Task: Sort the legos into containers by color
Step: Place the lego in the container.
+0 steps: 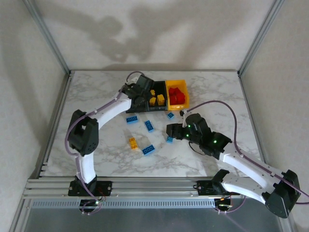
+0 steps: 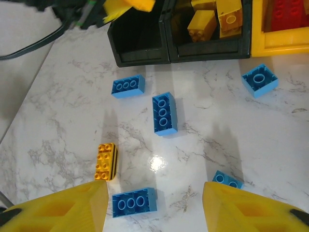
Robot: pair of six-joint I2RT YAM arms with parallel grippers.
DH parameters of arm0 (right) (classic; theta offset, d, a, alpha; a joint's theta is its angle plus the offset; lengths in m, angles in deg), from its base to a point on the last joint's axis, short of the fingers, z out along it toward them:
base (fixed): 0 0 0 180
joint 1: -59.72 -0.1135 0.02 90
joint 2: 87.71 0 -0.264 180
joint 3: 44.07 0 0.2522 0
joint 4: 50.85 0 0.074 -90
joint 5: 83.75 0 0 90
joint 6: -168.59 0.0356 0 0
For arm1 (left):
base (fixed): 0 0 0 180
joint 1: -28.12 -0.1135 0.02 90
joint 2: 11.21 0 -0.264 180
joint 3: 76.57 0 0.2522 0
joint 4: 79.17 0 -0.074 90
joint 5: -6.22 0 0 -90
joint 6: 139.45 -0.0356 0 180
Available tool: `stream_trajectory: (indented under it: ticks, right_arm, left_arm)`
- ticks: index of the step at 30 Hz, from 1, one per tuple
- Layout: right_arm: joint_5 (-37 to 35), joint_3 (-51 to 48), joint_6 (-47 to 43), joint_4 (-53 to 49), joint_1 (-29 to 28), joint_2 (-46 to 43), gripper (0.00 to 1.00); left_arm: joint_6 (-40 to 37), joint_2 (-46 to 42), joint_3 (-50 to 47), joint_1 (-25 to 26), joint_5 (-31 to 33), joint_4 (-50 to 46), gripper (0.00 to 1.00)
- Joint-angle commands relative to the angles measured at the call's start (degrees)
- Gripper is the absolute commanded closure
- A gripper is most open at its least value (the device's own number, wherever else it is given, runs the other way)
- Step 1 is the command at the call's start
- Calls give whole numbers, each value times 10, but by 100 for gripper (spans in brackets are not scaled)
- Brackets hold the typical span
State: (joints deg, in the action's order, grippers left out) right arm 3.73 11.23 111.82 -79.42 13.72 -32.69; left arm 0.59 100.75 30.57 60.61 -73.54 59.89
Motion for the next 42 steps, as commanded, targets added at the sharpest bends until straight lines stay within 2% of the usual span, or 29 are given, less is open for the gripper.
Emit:
stream_trajectory:
  ticks: [1, 7, 14, 21, 24, 32, 35, 42]
  right_arm:
    - [-22, -10, 11, -17, 4, -18, 46]
    - [-31, -6, 13, -33, 5, -33, 46]
    - [-38, 4, 9, -47, 6, -36, 46]
    - [-39, 3, 8, -45, 7, -33, 46]
    - [-33, 6, 6, -39, 8, -24, 46]
    - [-31, 23, -5, -36, 10, -7, 46]
    - [-27, 28, -10, -36, 10, -5, 45]
    - [-29, 34, -25, -35, 10, 6, 44]
  left_arm:
    - [-26, 60, 72, -2, -18, -26, 71]
    - [-27, 145, 179, -7, -22, -32, 71]
    - [-35, 227, 253, -25, -55, -22, 70]
    - [-45, 237, 275, -24, -60, -25, 55]
    - [-50, 224, 275, -22, -57, -28, 47]
    - [-59, 153, 243, -5, -66, -29, 46]
    - [-64, 92, 183, 8, -70, -9, 46]
    - [-70, -72, -25, 17, -95, 39, 45]
